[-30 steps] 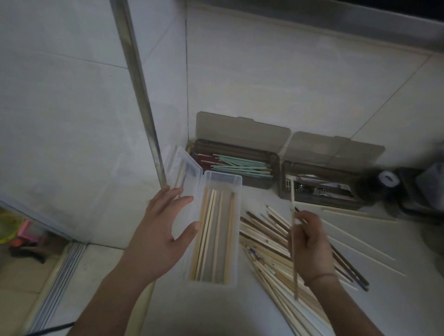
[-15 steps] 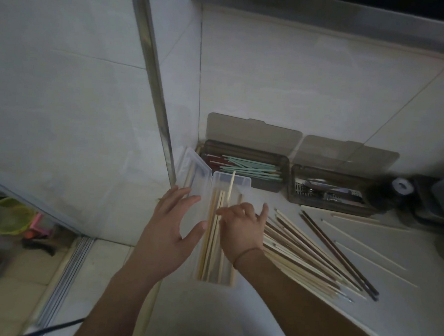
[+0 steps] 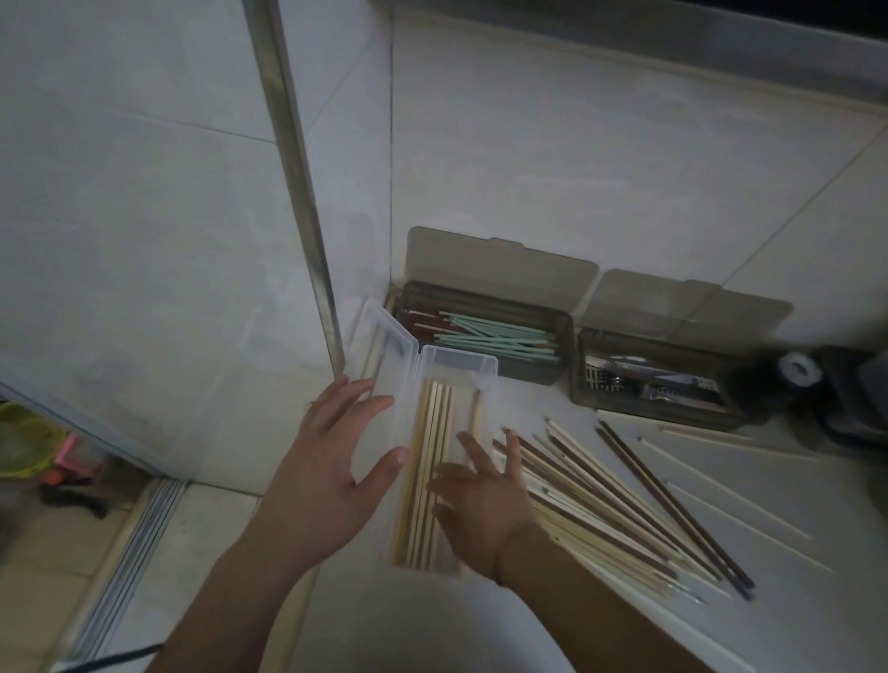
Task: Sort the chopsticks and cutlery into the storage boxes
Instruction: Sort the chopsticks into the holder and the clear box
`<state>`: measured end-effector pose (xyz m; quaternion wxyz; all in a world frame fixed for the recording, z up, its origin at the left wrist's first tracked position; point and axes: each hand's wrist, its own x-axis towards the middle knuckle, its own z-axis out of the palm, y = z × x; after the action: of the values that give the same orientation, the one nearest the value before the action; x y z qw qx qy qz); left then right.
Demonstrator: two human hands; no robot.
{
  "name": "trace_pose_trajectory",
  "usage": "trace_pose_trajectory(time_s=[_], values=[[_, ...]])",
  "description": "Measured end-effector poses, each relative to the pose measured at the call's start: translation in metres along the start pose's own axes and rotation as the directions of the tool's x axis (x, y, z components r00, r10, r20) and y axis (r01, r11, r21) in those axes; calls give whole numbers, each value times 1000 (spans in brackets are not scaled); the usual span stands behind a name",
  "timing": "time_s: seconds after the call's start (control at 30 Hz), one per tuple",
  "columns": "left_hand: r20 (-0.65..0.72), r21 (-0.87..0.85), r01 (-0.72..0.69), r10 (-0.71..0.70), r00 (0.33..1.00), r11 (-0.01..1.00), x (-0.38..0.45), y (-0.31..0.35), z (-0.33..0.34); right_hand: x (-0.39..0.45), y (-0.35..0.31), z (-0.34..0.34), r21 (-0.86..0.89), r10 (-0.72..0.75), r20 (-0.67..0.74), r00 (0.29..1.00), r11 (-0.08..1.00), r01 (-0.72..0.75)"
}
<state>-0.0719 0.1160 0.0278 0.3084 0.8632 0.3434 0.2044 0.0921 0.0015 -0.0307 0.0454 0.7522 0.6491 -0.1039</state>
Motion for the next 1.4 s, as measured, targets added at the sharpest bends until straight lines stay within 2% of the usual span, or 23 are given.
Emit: trace_pose_trajectory(time_s=[0.03,0.1,0.13,0.2,0.33,0.4,0.47,0.6,0.67,0.83,0.93,1.07,1.17,1.23,1.3,1.33,1.4], values=[[1,-4,2,-2,1000,1000,0,0,0,-11,8,3,115,-13,-167,986,993,32],[6,-12,7,-6,1000,1000,0,-1,0,-35,29,12,288,60,-448,892,954,80],[6,-9,6,-5,1000,1000,0,-1,0,-47,42,17,331,111,-520,847,940,80],[4,-7,3,-3,1000,1000,0,-1,1,-68,65,29,346,193,-571,798,938,21],[3,-9,5,-5,1000,1000,0,2,1,-109,94,51,327,403,-486,775,907,-267],[14,-11,9,-9,1000,1000,0,4,0,-128,98,62,329,479,-455,751,874,-358],[23,-8,8,-8,1000,1000,0,6,0,-141,93,70,321,480,-436,761,873,-367],[19,-13,2,-2,1000,1000,0,12,1,-155,73,78,287,377,-375,847,916,-281],[16,-12,-4,4,1000,1000,0,15,1,-158,67,81,220,349,-329,877,932,-288],[30,9,-2,1,1000,1000,0,19,2,-158,59,83,96,340,-265,903,941,-326],[36,19,-2,2,999,1000,0,19,2,-154,54,69,137,383,-254,888,923,-359],[40,10,-1,1,999,1000,-1,18,1,-138,58,32,392,540,-272,797,818,-421],[43,2,6,-6,999,1000,-2,17,0,-110,66,-5,632,565,-250,786,710,-309],[40,-16,8,-7,999,1000,-2,17,1,-85,62,-32,807,592,-297,750,575,-135],[33,-28,-1,2,999,1000,-2,16,1,-57,50,-51,899,600,-327,730,436,45],[31,-30,-5,6,1000,1000,-2,16,2,-42,43,-56,903,589,-342,732,422,82],[28,-37,-11,12,1000,999,-2,16,2,-14,29,-61,870,551,-368,749,488,69]])
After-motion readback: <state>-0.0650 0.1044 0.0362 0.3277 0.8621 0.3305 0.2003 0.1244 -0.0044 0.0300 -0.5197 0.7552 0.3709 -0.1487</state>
